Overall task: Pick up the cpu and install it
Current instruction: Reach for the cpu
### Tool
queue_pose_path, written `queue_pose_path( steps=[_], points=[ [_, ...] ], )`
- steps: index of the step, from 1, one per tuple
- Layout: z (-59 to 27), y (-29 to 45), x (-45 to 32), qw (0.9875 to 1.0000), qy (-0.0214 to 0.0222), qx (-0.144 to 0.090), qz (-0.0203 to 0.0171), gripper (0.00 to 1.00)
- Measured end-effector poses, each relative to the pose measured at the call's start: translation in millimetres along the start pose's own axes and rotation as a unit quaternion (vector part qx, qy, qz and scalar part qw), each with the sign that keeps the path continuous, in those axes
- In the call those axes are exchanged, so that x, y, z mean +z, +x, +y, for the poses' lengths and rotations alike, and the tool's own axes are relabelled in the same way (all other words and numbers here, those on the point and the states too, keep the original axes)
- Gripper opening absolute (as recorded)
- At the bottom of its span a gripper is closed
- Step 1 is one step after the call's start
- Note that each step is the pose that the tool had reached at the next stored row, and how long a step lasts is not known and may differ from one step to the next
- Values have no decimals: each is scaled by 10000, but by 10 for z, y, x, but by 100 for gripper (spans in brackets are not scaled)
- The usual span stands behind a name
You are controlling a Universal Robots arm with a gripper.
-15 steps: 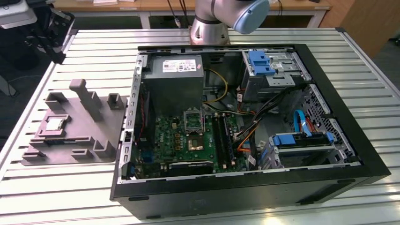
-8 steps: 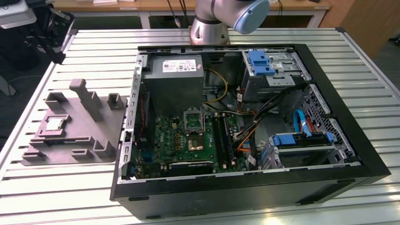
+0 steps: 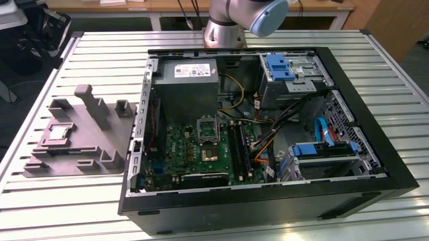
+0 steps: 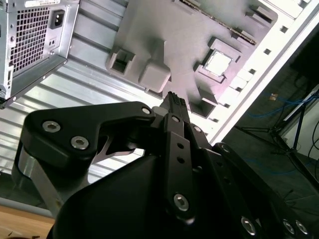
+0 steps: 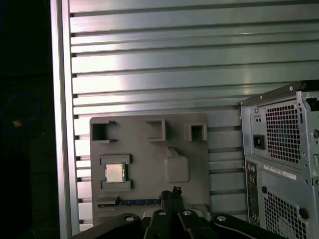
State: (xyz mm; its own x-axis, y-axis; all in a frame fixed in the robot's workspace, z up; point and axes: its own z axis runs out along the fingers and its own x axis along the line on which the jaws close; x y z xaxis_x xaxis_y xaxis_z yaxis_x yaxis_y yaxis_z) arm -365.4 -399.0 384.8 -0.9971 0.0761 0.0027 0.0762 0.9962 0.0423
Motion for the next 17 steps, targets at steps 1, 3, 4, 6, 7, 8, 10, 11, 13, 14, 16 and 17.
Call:
queue_pose_path(
  steps=[1, 3, 4, 6, 7, 8, 10, 11, 13, 14, 16, 17],
  points=[
    [-1, 17, 0, 10000, 0, 0, 0, 11],
    [-3, 35, 0, 10000, 0, 1, 0, 11],
    [-3, 39, 0, 10000, 0, 0, 0, 11],
    [-3, 42, 0, 10000, 0, 0, 0, 11],
    [-3, 44, 0, 10000, 0, 0, 0, 11],
    [-3, 46, 0, 10000, 0, 0, 0, 11],
    [-3, 47, 0, 10000, 0, 0, 0, 11],
    [-4, 49, 0, 10000, 0, 0, 0, 11],
    [-4, 52, 0, 10000, 0, 0, 0, 11],
    [-4, 53, 0, 10000, 0, 0, 0, 11],
    [-5, 59, 0, 10000, 0, 0, 0, 11],
    [-5, 62, 0, 10000, 0, 1, 0, 11]
  ],
)
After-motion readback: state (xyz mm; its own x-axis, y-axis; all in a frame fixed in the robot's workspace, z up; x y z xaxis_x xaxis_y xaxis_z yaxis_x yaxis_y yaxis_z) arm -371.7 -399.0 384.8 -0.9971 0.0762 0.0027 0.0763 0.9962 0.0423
